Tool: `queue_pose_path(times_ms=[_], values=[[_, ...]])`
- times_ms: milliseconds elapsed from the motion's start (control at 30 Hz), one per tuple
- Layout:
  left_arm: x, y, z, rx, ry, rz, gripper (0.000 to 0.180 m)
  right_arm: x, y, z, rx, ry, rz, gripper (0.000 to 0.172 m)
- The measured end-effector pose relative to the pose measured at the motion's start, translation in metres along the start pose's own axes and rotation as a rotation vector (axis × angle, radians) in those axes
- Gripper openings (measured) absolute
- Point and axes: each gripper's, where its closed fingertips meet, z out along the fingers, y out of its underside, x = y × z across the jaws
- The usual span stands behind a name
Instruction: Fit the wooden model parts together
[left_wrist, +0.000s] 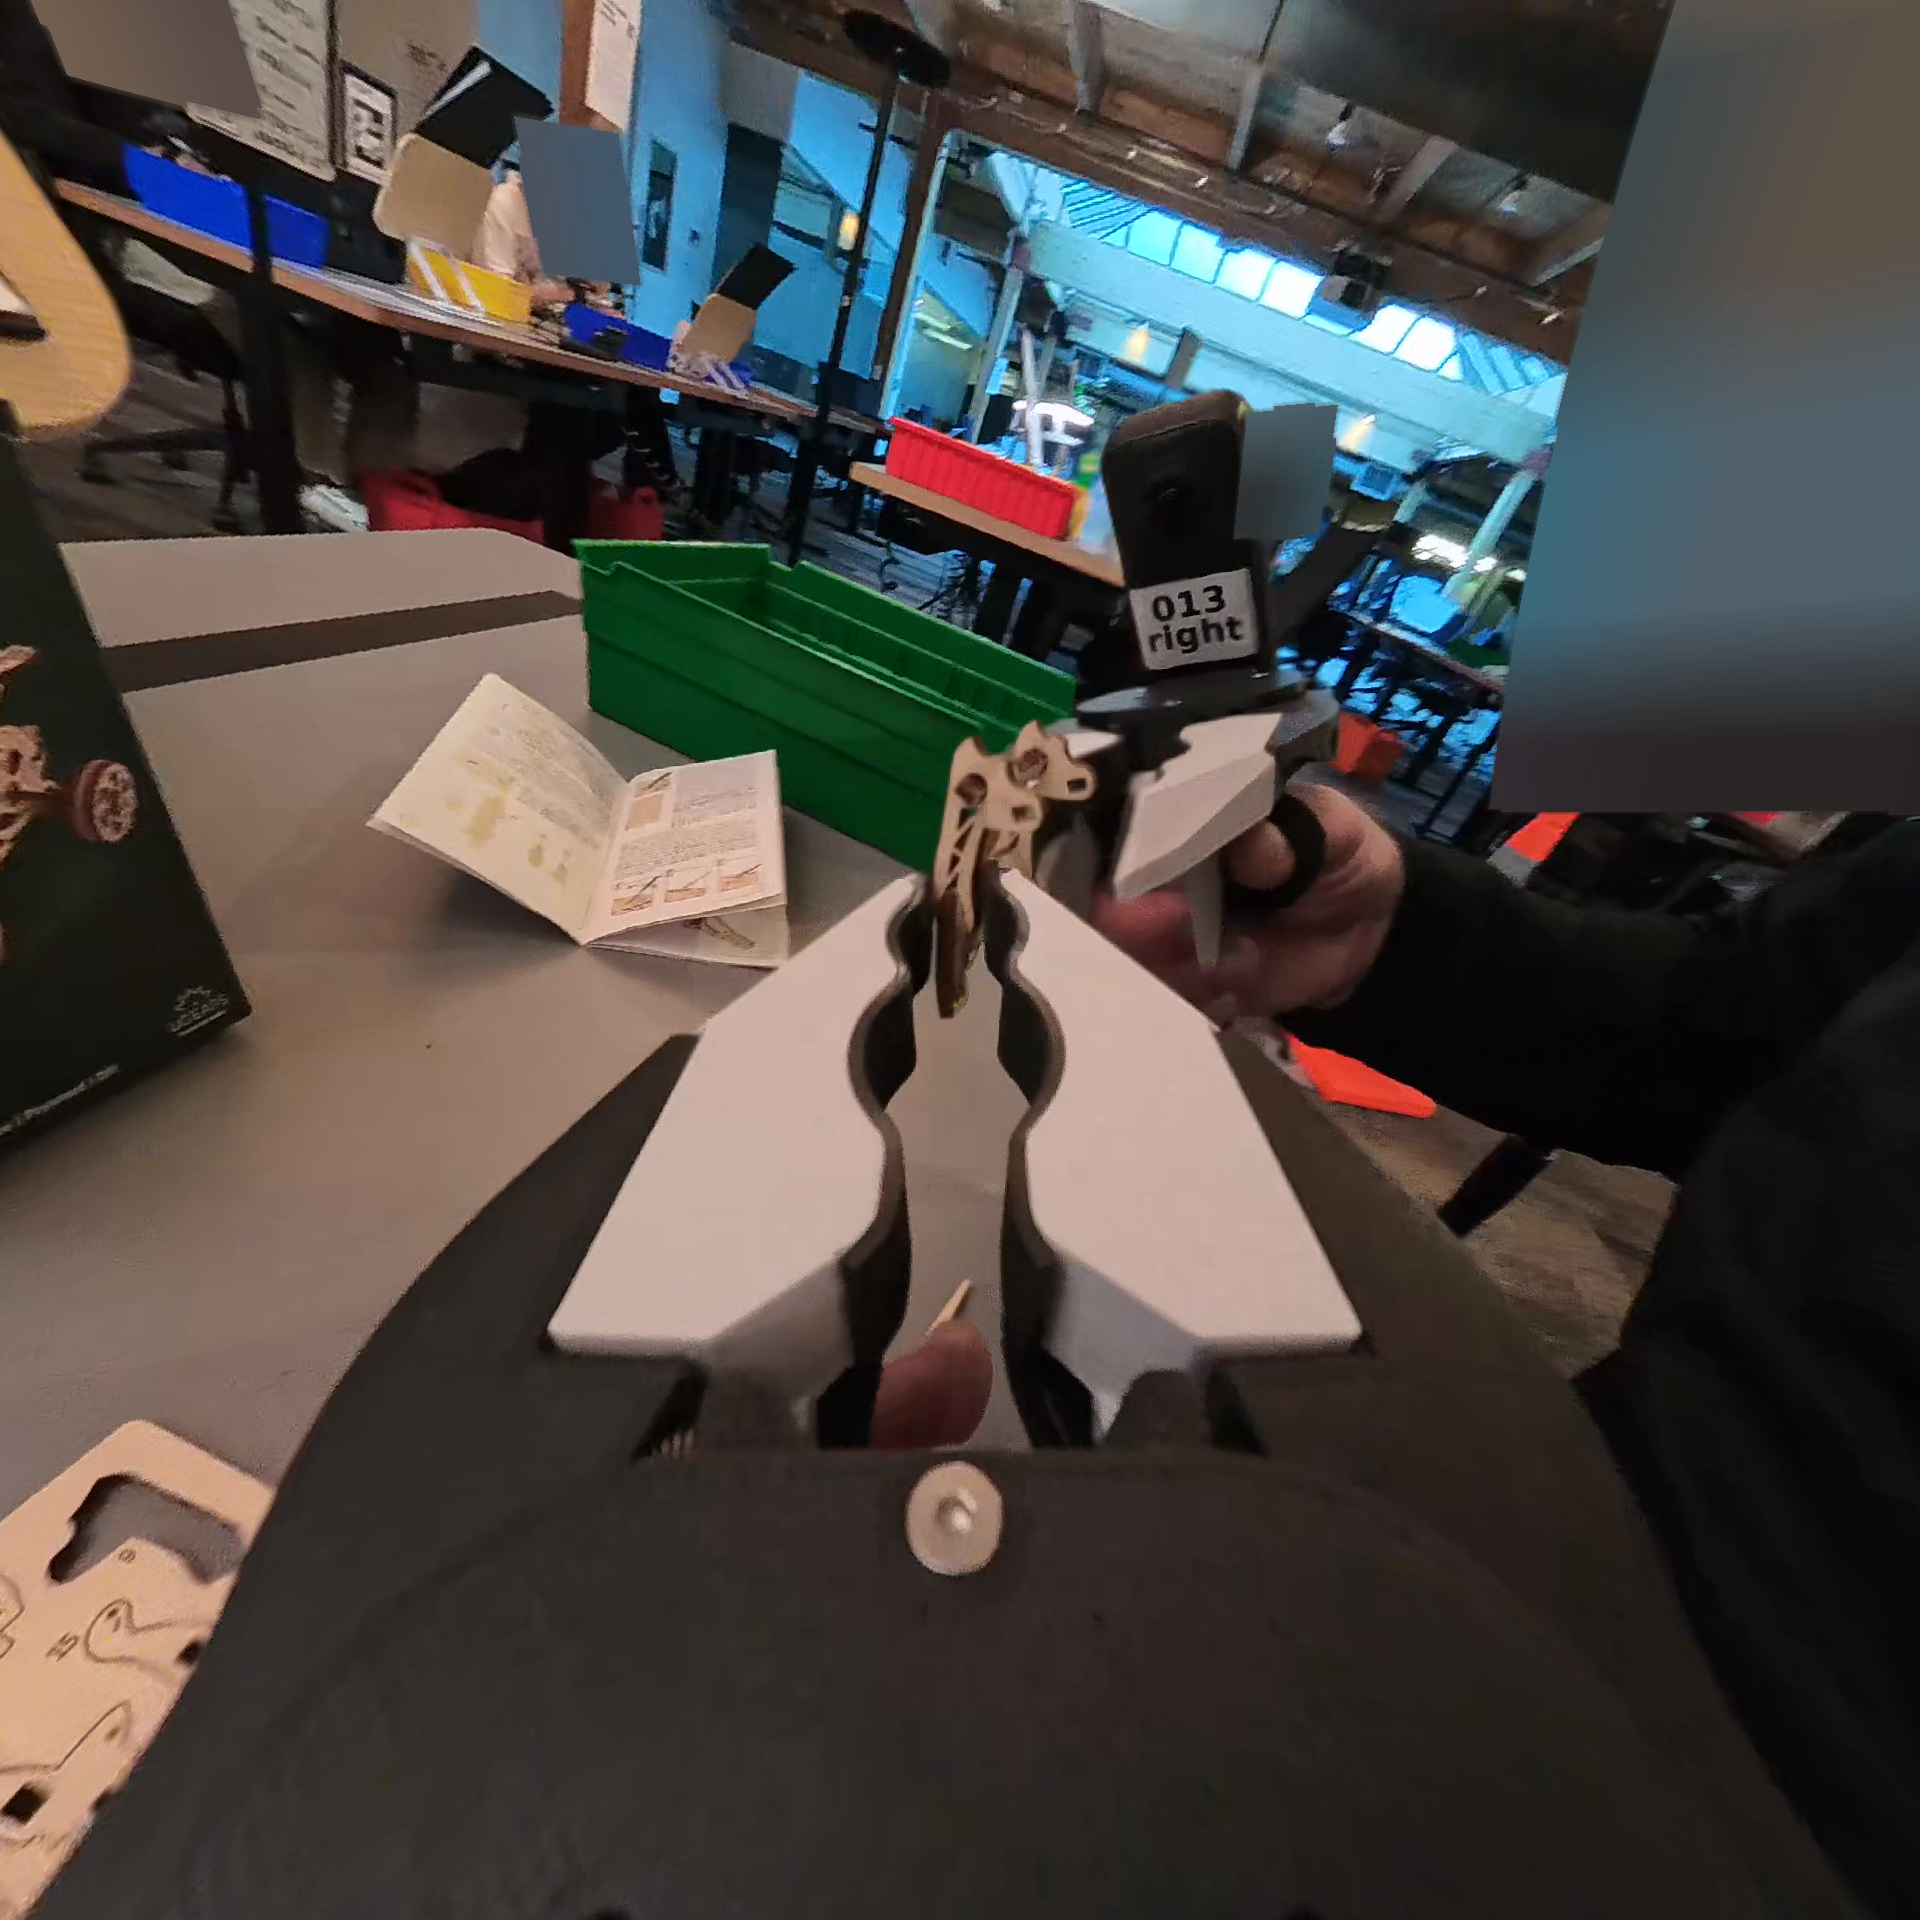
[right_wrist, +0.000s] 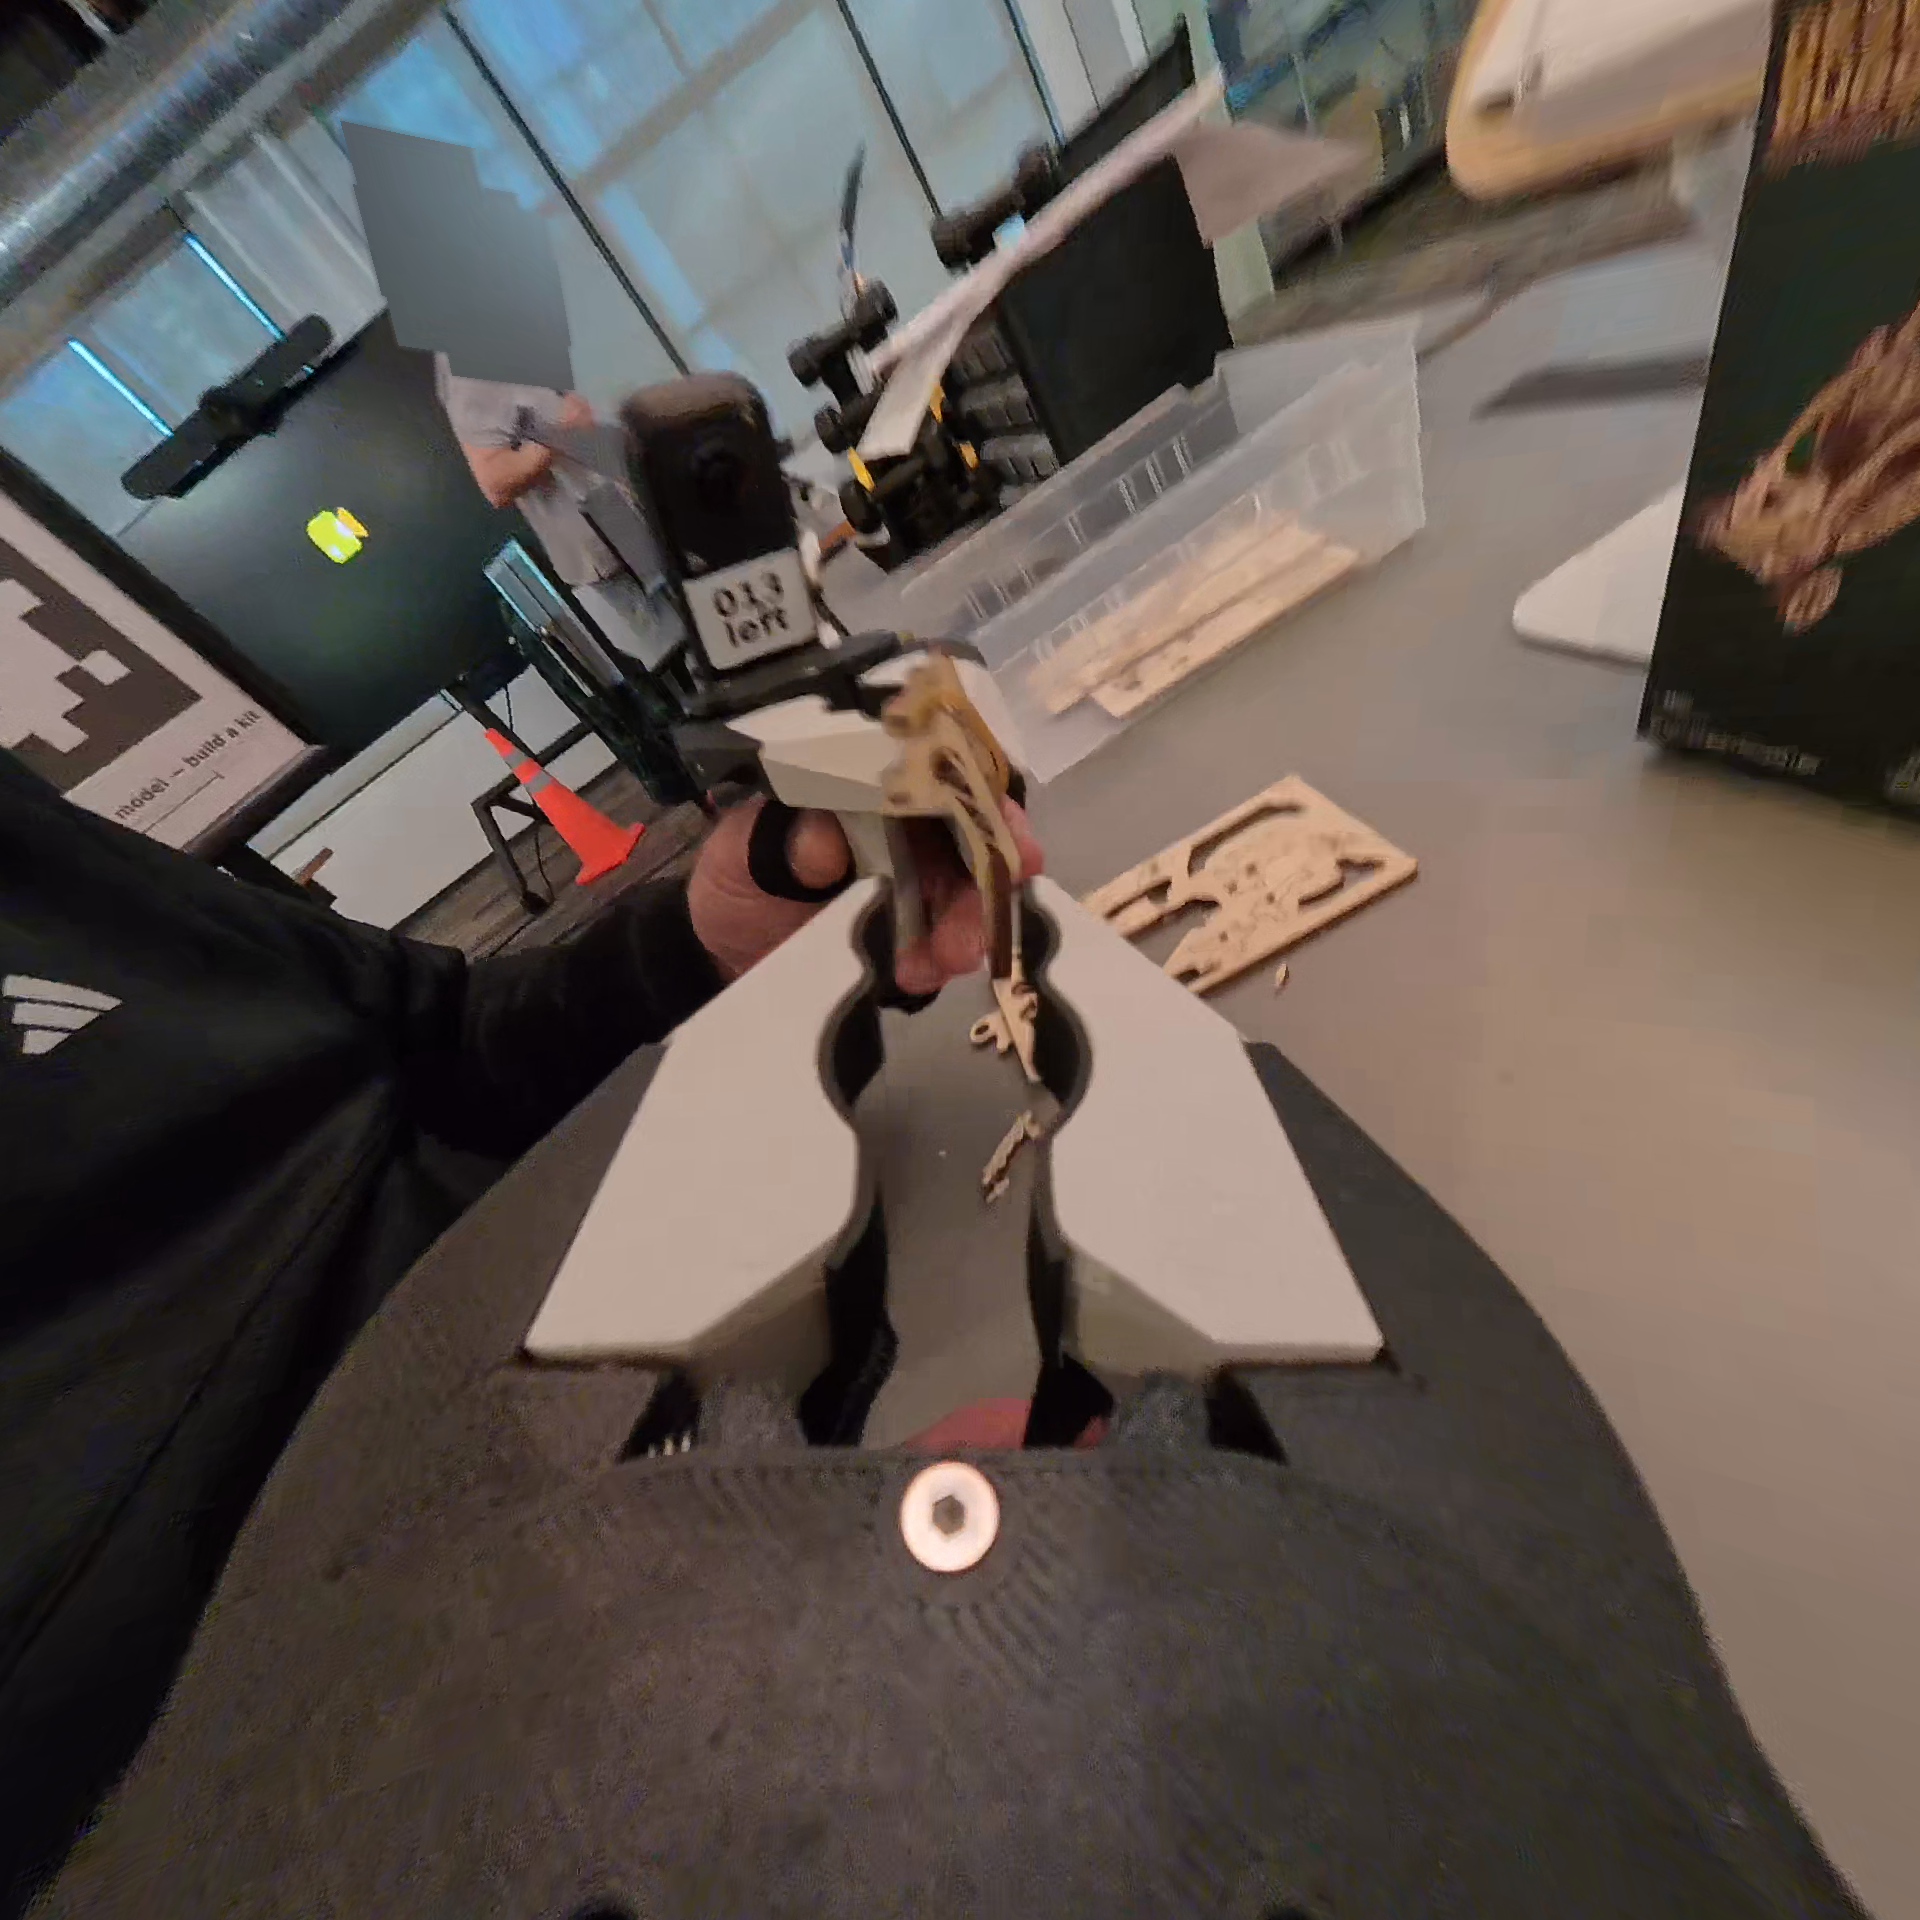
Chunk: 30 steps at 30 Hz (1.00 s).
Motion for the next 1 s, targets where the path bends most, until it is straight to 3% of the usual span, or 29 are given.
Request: queue_pose_path(times_ms=[67, 233, 433, 700, 867, 1000], values=[[0.008, -0.004, -0.002, 0.021, 0.085, -0.033, 0.006, -0.004, -0.01, -0.008, 0.022, -0.003, -0.091, 0.028], [0.026, -0.012, -0.007, 0.049, 0.308, -0.101, 0.006, -0.014, -0.038, -0.024, 0.061, -0.061, -0.266, 0.008], [0.04, -0.009, -0.002, -0.007, 0.453, -0.1, 0.006, -0.025, -0.025, -0.003, -0.103, -0.125, -0.442, 0.013], [0.055, -0.001, -0.001, -0.087, 0.629, -0.16, 0.006, -0.039, -0.019, 0.001, -0.106, -0.296, -0.429, 0.014], [0.054, 0.003, 0.0, -0.118, 0.658, -0.162, 0.005, -0.04, -0.016, 0.003, -0.103, -0.334, -0.342, 0.004], [0.056, 0.011, 0.0, -0.178, 0.677, -0.124, 0.006, -0.034, -0.011, 0.002, -0.146, -0.32, -0.34, 0.014]])
